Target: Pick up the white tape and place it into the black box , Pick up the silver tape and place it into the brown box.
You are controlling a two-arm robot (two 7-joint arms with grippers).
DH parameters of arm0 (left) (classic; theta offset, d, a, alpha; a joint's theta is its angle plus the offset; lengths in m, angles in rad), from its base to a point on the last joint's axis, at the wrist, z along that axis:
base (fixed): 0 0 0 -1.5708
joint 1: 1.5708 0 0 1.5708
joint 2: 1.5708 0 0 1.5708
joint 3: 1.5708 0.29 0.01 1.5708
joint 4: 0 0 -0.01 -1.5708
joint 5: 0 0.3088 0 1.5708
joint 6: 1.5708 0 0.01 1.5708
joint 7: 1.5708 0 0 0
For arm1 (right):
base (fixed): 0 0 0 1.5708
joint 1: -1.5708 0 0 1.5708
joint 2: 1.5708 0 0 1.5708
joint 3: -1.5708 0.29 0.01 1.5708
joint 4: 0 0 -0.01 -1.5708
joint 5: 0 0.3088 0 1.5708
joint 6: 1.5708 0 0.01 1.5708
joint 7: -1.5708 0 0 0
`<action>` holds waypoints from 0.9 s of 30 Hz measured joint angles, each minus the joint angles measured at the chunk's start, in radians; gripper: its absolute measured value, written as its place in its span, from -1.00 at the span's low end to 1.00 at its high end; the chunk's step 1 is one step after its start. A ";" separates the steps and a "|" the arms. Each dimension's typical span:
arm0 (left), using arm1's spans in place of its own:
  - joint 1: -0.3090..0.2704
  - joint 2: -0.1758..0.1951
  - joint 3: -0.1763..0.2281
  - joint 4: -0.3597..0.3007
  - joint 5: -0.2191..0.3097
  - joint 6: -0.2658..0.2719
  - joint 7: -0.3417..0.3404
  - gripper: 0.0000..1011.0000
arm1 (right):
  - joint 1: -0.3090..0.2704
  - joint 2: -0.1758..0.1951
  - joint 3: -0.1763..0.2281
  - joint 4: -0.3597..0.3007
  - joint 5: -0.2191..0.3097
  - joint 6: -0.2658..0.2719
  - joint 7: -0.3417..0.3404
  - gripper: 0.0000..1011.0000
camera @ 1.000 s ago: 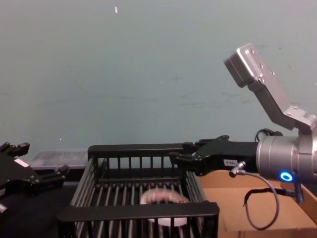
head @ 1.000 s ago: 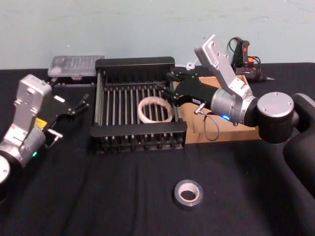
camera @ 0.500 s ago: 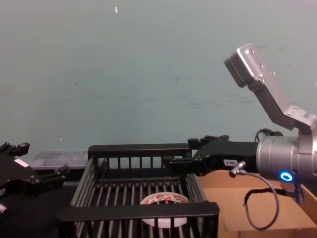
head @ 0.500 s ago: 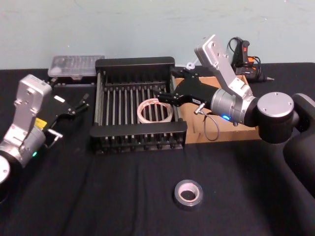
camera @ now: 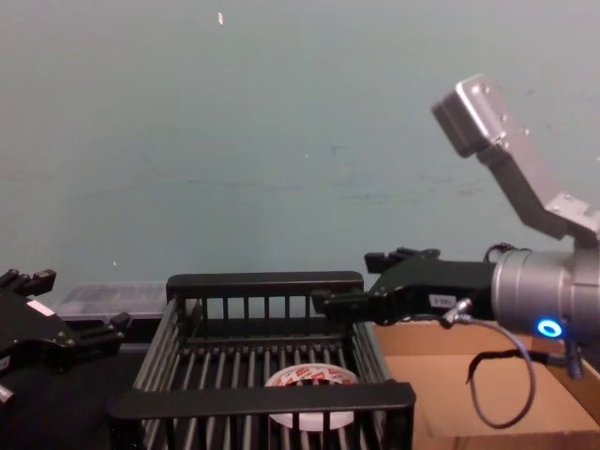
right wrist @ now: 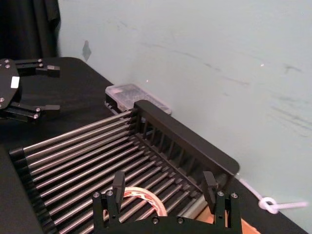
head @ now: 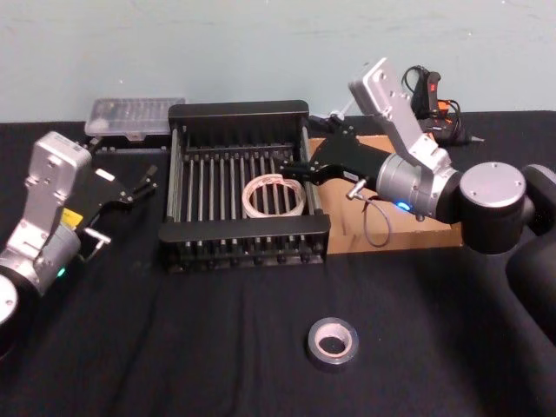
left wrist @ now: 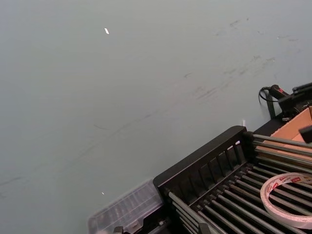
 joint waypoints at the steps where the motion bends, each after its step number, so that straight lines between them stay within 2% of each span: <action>1: 0.000 0.000 0.000 0.000 0.000 0.000 0.000 0.98 | -0.004 0.003 0.003 -0.009 0.000 0.003 -0.003 0.98; 7: 0.000 0.000 0.000 0.000 0.000 0.000 0.000 0.98 | -0.048 0.045 0.031 -0.099 0.014 0.036 -0.014 0.98; 8: 0.000 0.000 0.000 0.000 0.000 0.000 0.000 0.98 | -0.066 0.064 0.040 -0.130 0.019 0.047 -0.014 0.98; 9: 0.000 0.000 0.000 0.000 0.000 0.000 0.000 0.98 | -0.066 0.064 0.040 -0.130 0.019 0.047 -0.014 0.98; 14: 0.000 0.000 0.000 0.000 0.000 0.000 0.000 0.98 | -0.141 0.151 0.072 -0.255 0.039 0.094 -0.007 0.98; 17: 0.000 0.000 0.000 0.000 0.000 0.000 0.000 0.98 | -0.170 0.185 0.084 -0.300 0.046 0.114 -0.003 0.98; 18: 0.000 0.000 0.000 0.000 0.000 0.000 0.000 0.98 | -0.170 0.185 0.084 -0.300 0.046 0.114 -0.003 0.98; 19: 0.000 0.000 0.000 0.000 0.000 0.000 0.000 0.98 | -0.209 0.227 0.100 -0.354 0.061 0.141 0.003 0.98; 27: 0.000 0.000 0.000 0.000 0.000 0.000 0.000 0.98 | -0.316 0.320 0.149 -0.472 0.127 0.206 0.015 0.98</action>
